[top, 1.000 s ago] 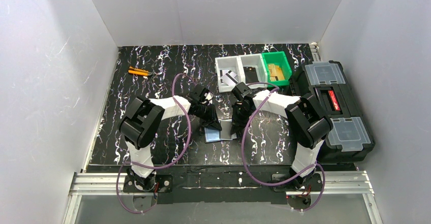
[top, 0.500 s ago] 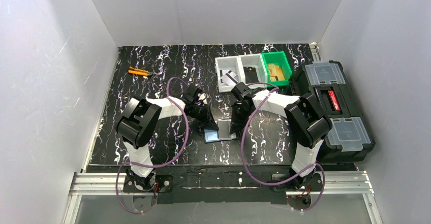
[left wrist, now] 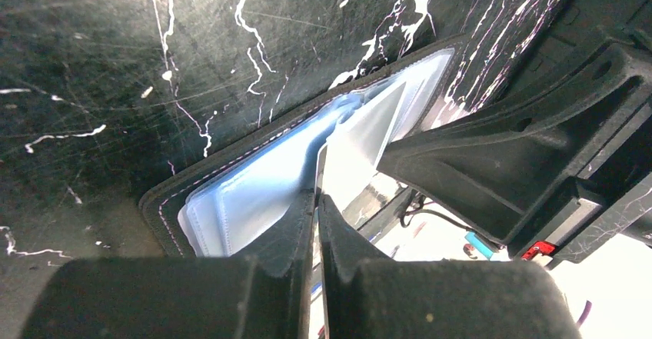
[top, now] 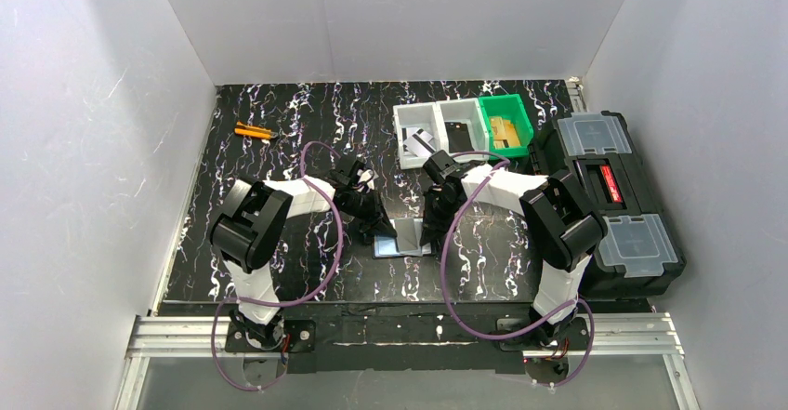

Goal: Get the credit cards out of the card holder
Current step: Remove the credit card from the card holder.

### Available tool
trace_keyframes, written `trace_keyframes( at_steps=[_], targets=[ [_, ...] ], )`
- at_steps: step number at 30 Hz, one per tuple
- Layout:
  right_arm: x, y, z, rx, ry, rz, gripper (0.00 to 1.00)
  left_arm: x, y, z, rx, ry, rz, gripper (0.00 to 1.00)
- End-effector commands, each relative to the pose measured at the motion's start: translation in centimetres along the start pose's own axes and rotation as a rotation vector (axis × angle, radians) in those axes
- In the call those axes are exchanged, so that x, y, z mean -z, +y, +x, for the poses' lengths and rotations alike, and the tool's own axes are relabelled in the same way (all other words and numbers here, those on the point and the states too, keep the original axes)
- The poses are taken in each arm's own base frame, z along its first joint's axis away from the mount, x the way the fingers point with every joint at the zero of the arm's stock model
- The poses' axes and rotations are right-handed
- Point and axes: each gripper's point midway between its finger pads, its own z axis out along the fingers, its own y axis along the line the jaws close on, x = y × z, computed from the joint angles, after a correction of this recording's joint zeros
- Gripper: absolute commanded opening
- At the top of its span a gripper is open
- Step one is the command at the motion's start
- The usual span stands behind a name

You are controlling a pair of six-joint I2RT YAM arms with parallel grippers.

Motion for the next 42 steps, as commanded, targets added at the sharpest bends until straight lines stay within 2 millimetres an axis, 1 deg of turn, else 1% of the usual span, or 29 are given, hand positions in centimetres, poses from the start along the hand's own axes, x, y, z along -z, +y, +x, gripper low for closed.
trace_keyframes(
  at_steps=[1, 6, 7, 17, 23, 34, 38, 40, 42],
  targets=[
    [-2.1, -2.1, 0.0, 0.001, -0.006, 0.088, 0.01, 1.2, -0.2, -0.1, -0.02, -0.017, 0.0, 0.06],
    [-2.0, -1.9, -0.1, 0.007, -0.009, 0.082, 0.01, 1.2, -0.3, -0.1, -0.028, -0.002, 0.002, 0.18],
    [-2.0, -1.9, -0.1, 0.007, -0.008, 0.079, 0.01, 1.1, -0.3, -0.1, -0.027, 0.002, 0.005, 0.19],
    [-2.1, -1.8, -0.1, 0.012, 0.0, 0.079, 0.01, 0.6, -0.4, -0.1, -0.025, 0.017, 0.024, 0.19],
    [-2.1, -1.8, -0.2, 0.014, 0.002, 0.08, 0.01, -0.1, -0.3, 0.3, -0.006, 0.038, 0.04, 0.12],
    [-2.3, -1.7, -0.3, 0.016, 0.005, 0.082, 0.01, -0.6, -0.1, 1.7, 0.008, 0.059, 0.073, 0.11],
    [-2.3, -1.7, -0.3, 0.016, 0.005, 0.082, 0.01, -0.6, 0.0, 2.0, 0.023, 0.062, 0.073, 0.06],
    [-2.3, -1.8, -0.3, 0.015, 0.004, 0.083, 0.01, -0.5, -0.1, 2.0, 0.029, 0.06, 0.074, 0.0],
    [-2.2, -1.8, -0.3, 0.014, 0.002, 0.085, 0.01, -0.4, -0.3, 1.9, 0.024, 0.051, 0.076, 0.0]
  ],
)
